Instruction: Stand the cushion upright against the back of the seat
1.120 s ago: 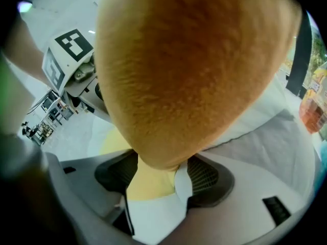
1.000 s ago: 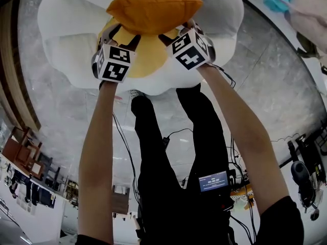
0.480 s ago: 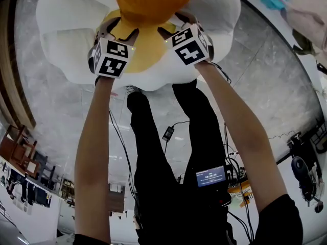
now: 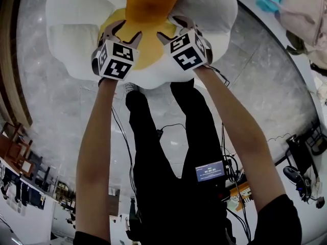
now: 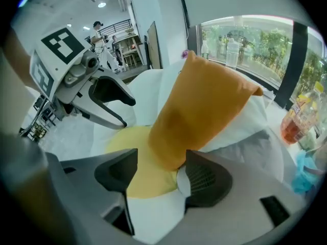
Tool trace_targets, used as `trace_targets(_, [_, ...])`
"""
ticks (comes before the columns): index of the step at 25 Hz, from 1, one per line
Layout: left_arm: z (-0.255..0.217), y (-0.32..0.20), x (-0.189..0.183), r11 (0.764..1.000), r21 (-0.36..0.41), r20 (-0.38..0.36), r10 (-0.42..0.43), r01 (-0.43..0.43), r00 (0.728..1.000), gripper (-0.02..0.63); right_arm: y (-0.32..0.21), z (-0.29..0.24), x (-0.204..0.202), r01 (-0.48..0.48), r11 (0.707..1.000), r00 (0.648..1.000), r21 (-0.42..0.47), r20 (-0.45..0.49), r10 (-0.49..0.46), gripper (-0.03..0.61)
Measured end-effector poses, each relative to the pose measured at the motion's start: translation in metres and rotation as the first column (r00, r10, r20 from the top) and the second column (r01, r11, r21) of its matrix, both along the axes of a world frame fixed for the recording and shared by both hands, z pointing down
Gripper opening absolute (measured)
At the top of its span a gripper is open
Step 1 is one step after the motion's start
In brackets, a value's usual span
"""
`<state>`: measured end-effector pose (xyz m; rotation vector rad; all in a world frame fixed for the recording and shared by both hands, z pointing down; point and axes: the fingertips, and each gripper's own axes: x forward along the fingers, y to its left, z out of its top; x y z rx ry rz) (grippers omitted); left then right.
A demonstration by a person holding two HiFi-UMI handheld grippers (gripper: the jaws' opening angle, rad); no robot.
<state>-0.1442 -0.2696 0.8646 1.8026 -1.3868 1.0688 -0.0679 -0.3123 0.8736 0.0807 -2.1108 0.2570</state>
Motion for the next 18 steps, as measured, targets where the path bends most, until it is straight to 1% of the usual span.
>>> trace_targets(5, [-0.032, 0.009, 0.004, 1.0, 0.008, -0.005, 0.011, -0.011, 1.0, 0.254, 0.007, -0.03, 0.005, 0.005, 1.0, 1.0, 0.019, -0.008, -0.005, 0.308])
trace_targets(9, [-0.067, 0.025, 0.008, 1.0, 0.019, -0.016, 0.016, -0.015, 1.0, 0.232, 0.023, -0.055, 0.024, -0.008, 1.0, 1.0, 0.015, -0.03, 0.009, 0.307])
trace_targets(13, [-0.104, 0.045, 0.007, 0.998, 0.049, -0.043, -0.024, 0.026, 0.999, 0.206, 0.042, -0.086, 0.046, 0.014, 1.0, 0.998, 0.017, -0.059, -0.013, 0.307])
trace_targets(15, [-0.122, 0.062, 0.005, 0.998, 0.047, -0.054, -0.037, 0.039, 0.998, 0.19, 0.054, -0.106, 0.054, 0.017, 1.0, 0.997, 0.011, -0.07, -0.016, 0.253])
trace_targets(18, [-0.148, 0.087, 0.003, 0.997, 0.034, -0.066, -0.062, 0.065, 0.996, 0.16, 0.071, -0.14, 0.063, 0.006, 1.0, 0.998, -0.012, -0.068, -0.007, 0.221])
